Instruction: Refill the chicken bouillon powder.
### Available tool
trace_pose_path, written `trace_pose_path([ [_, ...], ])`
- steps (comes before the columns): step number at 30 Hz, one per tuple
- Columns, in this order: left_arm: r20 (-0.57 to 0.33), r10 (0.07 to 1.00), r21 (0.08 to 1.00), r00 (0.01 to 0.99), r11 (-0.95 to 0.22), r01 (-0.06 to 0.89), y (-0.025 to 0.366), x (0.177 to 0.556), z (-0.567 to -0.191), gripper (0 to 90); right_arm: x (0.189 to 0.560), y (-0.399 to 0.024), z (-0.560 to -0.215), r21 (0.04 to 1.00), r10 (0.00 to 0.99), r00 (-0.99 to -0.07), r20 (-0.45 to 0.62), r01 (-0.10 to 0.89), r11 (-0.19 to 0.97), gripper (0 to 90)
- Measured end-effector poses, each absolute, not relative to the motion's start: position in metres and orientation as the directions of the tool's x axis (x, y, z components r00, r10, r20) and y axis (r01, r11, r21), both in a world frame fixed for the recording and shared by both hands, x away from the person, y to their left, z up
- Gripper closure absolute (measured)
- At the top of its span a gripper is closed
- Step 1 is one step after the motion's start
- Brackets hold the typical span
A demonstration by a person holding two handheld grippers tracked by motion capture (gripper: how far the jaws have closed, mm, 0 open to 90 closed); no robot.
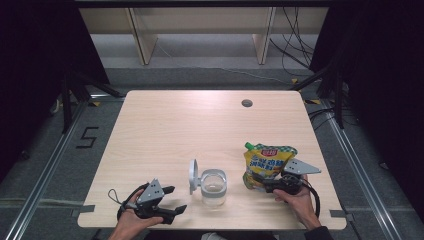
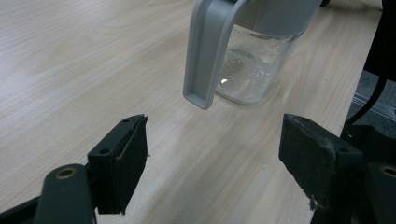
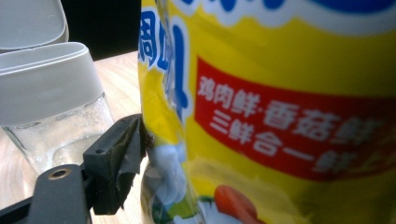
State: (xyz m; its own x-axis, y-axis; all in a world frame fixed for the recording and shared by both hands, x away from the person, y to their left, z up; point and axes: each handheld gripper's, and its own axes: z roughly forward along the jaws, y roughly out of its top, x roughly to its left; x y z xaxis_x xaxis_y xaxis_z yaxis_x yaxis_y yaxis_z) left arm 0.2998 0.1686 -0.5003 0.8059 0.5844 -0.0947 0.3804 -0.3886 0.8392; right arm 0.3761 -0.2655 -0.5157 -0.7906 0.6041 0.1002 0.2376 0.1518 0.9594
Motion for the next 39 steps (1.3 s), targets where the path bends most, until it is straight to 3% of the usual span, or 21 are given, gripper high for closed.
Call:
trace_pose_path([
  [5,-0.129,0.596,0.840,0.793,-0.359,0.407,0.166,0.298,-0.501,23.3,0.375,-0.263,-0.515,0.959,0.605,-0.788,0.114,0.247,0.141,27.6],
  [6,-0.122,0.594,0.837,0.795,-0.368,0.404,0.167,0.298,-0.501,23.3,0.377,-0.264,-0.514,0.962,0.602,-0.794,0.078,0.218,0.163,29.2],
  [15,-0.118,0.591,0.837,0.798,-0.374,0.400,0.168,0.298,-0.500,23.4,0.369,-0.254,-0.508,0.958,0.619,-0.780,0.086,0.236,0.165,39.2],
  [22,-0.109,0.587,0.832,0.802,-0.388,0.397,0.169,0.299,-0.499,23.5,0.364,-0.246,-0.504,0.964,0.662,-0.749,0.032,0.199,0.178,41.2],
  [24,-0.113,0.588,0.838,0.801,-0.376,0.395,0.169,0.298,-0.500,23.5,0.361,-0.245,-0.502,0.951,0.647,-0.760,0.056,0.238,0.197,41.5],
  [30,-0.110,0.600,0.843,0.792,-0.366,0.395,0.169,0.298,-0.499,23.6,0.359,-0.245,-0.496,0.960,0.665,-0.746,-0.036,0.158,0.230,42.6],
  [33,-0.113,0.597,0.842,0.794,-0.367,0.396,0.169,0.298,-0.499,23.6,0.353,-0.243,-0.490,0.952,0.685,-0.728,-0.043,0.179,0.249,42.8],
  [39,-0.117,0.599,0.844,0.792,-0.361,0.397,0.169,0.298,-0.500,23.6,0.338,-0.242,-0.470,0.910,0.659,-0.704,-0.264,0.043,0.412,42.9],
])
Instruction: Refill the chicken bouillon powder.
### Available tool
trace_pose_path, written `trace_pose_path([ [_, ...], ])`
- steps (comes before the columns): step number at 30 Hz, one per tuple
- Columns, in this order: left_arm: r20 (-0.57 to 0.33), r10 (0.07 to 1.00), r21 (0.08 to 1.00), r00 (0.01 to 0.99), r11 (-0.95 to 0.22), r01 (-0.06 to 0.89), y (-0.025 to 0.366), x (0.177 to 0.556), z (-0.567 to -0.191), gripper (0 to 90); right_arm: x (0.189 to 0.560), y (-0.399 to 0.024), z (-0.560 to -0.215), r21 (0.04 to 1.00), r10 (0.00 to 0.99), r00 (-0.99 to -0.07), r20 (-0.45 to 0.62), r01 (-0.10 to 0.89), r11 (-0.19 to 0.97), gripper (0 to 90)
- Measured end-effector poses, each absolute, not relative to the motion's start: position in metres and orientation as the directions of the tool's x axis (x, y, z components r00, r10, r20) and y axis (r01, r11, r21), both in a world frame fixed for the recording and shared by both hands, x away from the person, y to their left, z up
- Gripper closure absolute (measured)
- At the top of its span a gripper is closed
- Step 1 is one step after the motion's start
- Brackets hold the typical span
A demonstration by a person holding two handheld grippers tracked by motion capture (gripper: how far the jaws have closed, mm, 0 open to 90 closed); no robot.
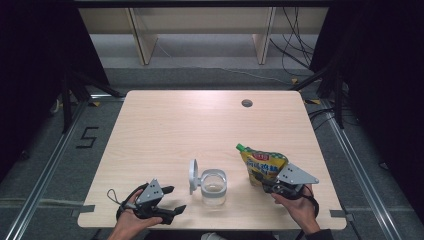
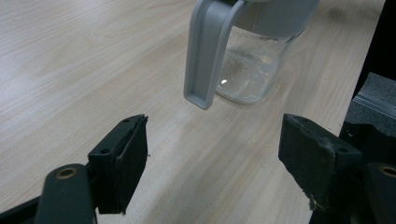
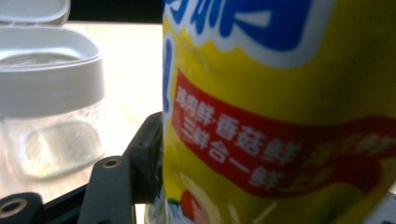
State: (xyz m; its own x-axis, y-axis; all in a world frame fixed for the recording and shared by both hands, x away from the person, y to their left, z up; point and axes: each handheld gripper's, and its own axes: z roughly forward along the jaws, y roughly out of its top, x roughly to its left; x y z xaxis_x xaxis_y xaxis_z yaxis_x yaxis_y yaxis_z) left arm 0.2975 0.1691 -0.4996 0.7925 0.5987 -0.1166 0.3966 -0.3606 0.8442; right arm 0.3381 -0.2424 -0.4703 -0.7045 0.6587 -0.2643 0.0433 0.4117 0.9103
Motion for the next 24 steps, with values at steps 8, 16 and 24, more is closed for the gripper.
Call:
trace_pose_path([
  [8,-0.108,0.598,0.833,0.794,-0.382,0.401,0.172,0.298,-0.499,23.5,0.320,-0.229,-0.457,0.780,0.552,-0.675,-0.489,-0.056,0.623,43.1],
  [16,-0.111,0.605,0.837,0.789,-0.371,0.402,0.171,0.298,-0.500,23.5,0.304,-0.205,-0.450,0.601,0.385,-0.630,-0.675,-0.167,0.782,43.3],
  [24,-0.108,0.604,0.837,0.790,-0.374,0.400,0.171,0.298,-0.500,23.5,0.298,-0.191,-0.453,0.410,0.240,-0.536,-0.809,-0.223,0.884,43.5],
])
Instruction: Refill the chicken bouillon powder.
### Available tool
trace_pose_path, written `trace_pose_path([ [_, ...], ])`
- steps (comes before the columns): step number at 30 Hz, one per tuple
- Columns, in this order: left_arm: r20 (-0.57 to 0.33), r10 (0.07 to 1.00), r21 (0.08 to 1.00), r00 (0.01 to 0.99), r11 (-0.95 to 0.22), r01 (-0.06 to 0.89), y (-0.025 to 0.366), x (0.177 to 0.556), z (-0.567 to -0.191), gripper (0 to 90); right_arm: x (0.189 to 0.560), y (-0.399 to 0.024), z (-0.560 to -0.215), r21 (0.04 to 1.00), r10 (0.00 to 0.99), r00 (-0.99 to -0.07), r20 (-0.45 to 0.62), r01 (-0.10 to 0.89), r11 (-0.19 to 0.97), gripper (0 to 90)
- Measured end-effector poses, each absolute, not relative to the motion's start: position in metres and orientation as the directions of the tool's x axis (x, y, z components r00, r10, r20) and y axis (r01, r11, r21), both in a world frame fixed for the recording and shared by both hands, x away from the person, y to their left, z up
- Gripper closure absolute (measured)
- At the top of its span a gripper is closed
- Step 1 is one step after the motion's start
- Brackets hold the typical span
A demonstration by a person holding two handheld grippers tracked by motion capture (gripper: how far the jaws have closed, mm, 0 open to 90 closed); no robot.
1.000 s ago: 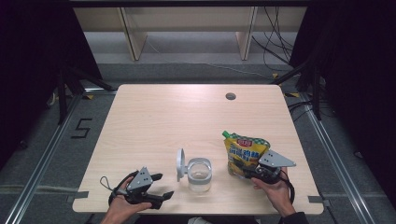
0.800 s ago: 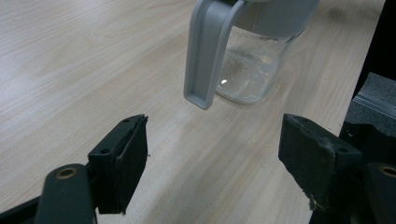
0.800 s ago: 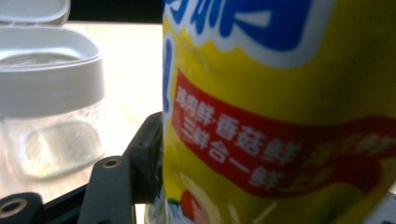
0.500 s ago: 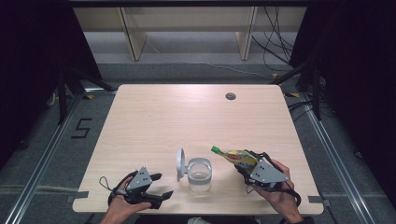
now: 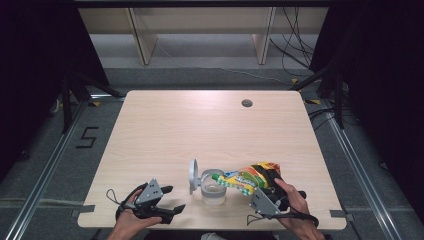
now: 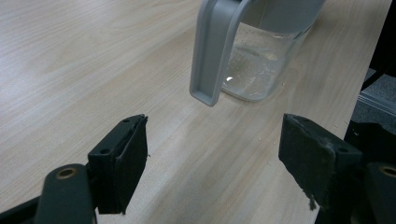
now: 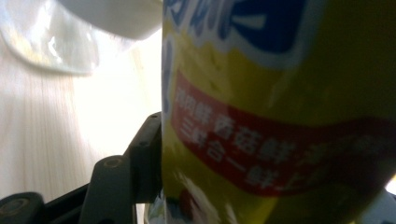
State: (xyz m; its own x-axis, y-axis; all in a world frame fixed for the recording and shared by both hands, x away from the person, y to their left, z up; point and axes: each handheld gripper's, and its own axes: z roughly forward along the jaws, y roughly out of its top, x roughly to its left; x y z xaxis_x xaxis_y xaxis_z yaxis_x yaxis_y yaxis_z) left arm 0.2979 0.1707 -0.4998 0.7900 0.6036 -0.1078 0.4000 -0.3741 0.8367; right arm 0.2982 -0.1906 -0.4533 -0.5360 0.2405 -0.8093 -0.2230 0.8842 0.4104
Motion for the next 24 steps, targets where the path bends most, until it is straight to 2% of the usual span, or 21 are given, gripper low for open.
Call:
trace_pose_path([
  [2,-0.108,0.604,0.837,0.790,-0.374,0.400,0.171,0.298,-0.500,23.5,0.298,-0.189,-0.452,0.361,0.196,-0.513,-0.836,-0.244,0.900,43.5],
  [3,-0.108,0.603,0.837,0.790,-0.374,0.400,0.171,0.298,-0.500,23.4,0.296,-0.188,-0.454,0.375,0.222,-0.511,-0.830,-0.217,0.901,43.5],
  [4,-0.112,0.605,0.836,0.788,-0.371,0.404,0.171,0.298,-0.500,23.5,0.298,-0.187,-0.450,0.305,0.149,-0.481,-0.864,-0.266,0.914,43.5],
  [5,-0.112,0.606,0.836,0.788,-0.371,0.404,0.171,0.298,-0.500,23.5,0.294,-0.187,-0.453,0.349,0.205,-0.496,-0.844,-0.217,0.911,43.6],
  [11,-0.099,0.606,0.833,0.789,-0.384,0.399,0.171,0.298,-0.500,23.5,0.292,-0.185,-0.451,0.258,0.137,-0.442,-0.886,-0.226,0.939,43.6],
  [12,-0.098,0.605,0.833,0.790,-0.384,0.398,0.171,0.298,-0.500,23.5,0.294,-0.182,-0.446,0.171,0.041,-0.403,-0.914,-0.293,0.941,43.6],
  [13,-0.082,0.601,0.831,0.795,-0.399,0.387,0.172,0.299,-0.499,23.5,0.290,-0.182,-0.452,0.237,0.118,-0.432,-0.894,-0.234,0.943,43.6],
  [15,-0.099,0.606,0.833,0.789,-0.383,0.399,0.171,0.298,-0.500,23.4,0.288,-0.180,-0.452,0.201,0.088,-0.407,-0.909,-0.244,0.949,43.9],
  [16,-0.100,0.606,0.833,0.789,-0.382,0.399,0.171,0.298,-0.500,23.4,0.289,-0.178,-0.449,0.154,0.041,-0.387,-0.921,-0.265,0.952,44.0],
  [17,-0.099,0.606,0.833,0.789,-0.383,0.399,0.171,0.298,-0.500,23.5,0.288,-0.178,-0.451,0.159,0.048,-0.384,-0.922,-0.263,0.952,44.0],
  [23,-0.078,0.593,0.835,0.802,-0.400,0.377,0.172,0.299,-0.499,23.5,0.285,-0.173,-0.447,0.033,-0.058,-0.319,-0.946,-0.273,0.961,44.2],
  [24,-0.077,0.592,0.835,0.802,-0.401,0.377,0.172,0.300,-0.499,23.5,0.285,-0.173,-0.450,0.058,-0.031,-0.323,-0.946,-0.262,0.963,44.3],
])
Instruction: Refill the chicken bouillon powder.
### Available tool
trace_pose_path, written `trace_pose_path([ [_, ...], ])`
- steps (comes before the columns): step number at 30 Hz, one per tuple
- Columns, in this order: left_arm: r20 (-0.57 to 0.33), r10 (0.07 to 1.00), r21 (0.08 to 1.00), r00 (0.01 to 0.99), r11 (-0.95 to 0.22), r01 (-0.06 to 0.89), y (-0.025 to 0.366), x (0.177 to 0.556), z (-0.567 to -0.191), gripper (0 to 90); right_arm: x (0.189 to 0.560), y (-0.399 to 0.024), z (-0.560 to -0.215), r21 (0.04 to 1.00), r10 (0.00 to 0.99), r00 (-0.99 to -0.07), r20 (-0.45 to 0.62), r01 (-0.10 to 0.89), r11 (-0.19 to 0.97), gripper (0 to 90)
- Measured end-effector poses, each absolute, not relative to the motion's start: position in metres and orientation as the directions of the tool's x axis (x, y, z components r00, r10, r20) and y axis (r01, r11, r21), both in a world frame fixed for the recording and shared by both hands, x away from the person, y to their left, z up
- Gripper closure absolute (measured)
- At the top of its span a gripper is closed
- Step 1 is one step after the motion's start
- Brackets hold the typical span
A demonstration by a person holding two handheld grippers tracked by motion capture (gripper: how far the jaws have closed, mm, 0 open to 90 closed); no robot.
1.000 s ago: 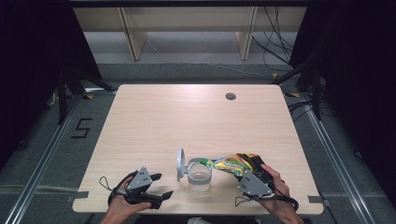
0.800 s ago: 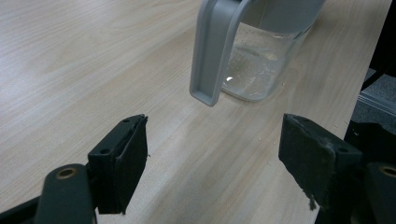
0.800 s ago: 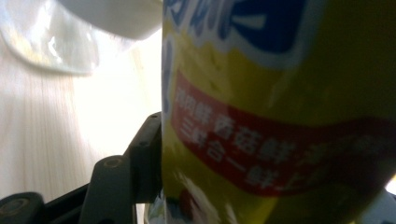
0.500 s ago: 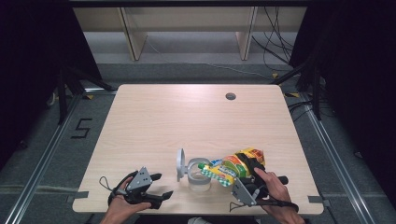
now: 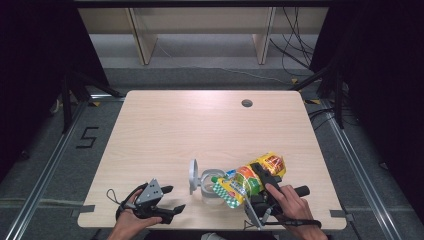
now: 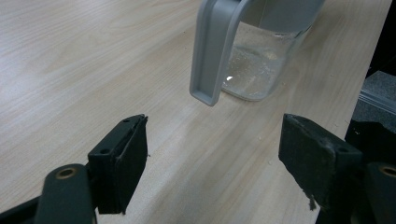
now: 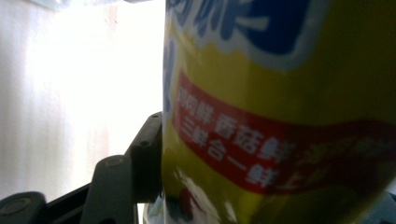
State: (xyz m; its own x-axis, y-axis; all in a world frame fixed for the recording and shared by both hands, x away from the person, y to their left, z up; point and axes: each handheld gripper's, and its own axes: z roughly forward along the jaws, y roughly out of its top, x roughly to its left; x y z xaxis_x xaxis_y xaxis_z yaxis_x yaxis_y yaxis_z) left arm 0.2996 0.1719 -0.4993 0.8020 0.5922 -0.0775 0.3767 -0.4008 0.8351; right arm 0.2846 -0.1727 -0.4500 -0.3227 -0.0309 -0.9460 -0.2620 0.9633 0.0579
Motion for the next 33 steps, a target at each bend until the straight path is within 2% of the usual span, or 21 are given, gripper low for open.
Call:
trace_pose_path([
  [2,-0.068,0.591,0.834,0.804,-0.409,0.371,0.173,0.300,-0.500,23.5,0.285,-0.171,-0.446,-0.017,-0.102,-0.287,-0.952,-0.285,0.958,44.4],
  [4,-0.068,0.591,0.835,0.804,-0.407,0.370,0.173,0.300,-0.500,23.5,0.283,-0.172,-0.448,0.015,-0.066,-0.301,-0.951,-0.257,0.966,44.4],
  [7,-0.070,0.593,0.833,0.802,-0.407,0.373,0.173,0.300,-0.499,23.5,0.285,-0.172,-0.449,-0.003,-0.081,-0.268,-0.960,-0.277,0.961,44.5],
  [8,-0.069,0.593,0.833,0.802,-0.409,0.374,0.173,0.300,-0.499,23.5,0.284,-0.170,-0.445,-0.054,-0.130,-0.268,-0.955,-0.271,0.961,44.5],
  [10,-0.067,0.591,0.834,0.804,-0.409,0.370,0.173,0.300,-0.500,23.5,0.283,-0.171,-0.446,-0.068,-0.137,-0.242,-0.960,-0.274,0.959,44.5],
  [12,-0.070,0.591,0.837,0.804,-0.403,0.369,0.172,0.300,-0.500,23.5,0.284,-0.169,-0.442,-0.130,-0.198,-0.212,-0.957,-0.298,0.946,44.6],
  [14,-0.073,0.592,0.835,0.802,-0.404,0.375,0.172,0.300,-0.500,23.5,0.282,-0.169,-0.445,-0.120,-0.181,-0.215,-0.960,-0.268,0.956,44.6],
  [16,-0.071,0.592,0.833,0.803,-0.407,0.373,0.173,0.300,-0.500,23.5,0.282,-0.168,-0.442,-0.168,-0.226,-0.193,-0.955,-0.277,0.946,44.6],
  [19,-0.075,0.592,0.837,0.802,-0.400,0.374,0.172,0.300,-0.500,23.5,0.282,-0.168,-0.444,-0.181,-0.235,-0.171,-0.957,-0.281,0.942,44.7],
  [20,-0.074,0.592,0.837,0.802,-0.401,0.373,0.172,0.300,-0.500,23.5,0.280,-0.168,-0.445,-0.167,-0.217,-0.184,-0.959,-0.253,0.953,44.7],
  [21,-0.076,0.592,0.841,0.802,-0.394,0.371,0.172,0.300,-0.501,23.5,0.280,-0.167,-0.443,-0.205,-0.254,-0.167,-0.953,-0.263,0.943,44.7],
  [29,-0.068,0.591,0.835,0.804,-0.407,0.370,0.173,0.300,-0.500,23.5,0.279,-0.166,-0.443,-0.230,-0.278,-0.143,-0.950,-0.280,0.932,46.3],
  [30,-0.068,0.591,0.834,0.804,-0.409,0.371,0.173,0.300,-0.500,23.5,0.278,-0.166,-0.439,-0.290,-0.330,-0.122,-0.936,-0.263,0.920,46.3],
  [33,-0.079,0.593,0.840,0.801,-0.393,0.374,0.172,0.300,-0.501,23.5,0.276,-0.166,-0.438,-0.307,-0.345,-0.130,-0.929,-0.243,0.920,46.4],
])
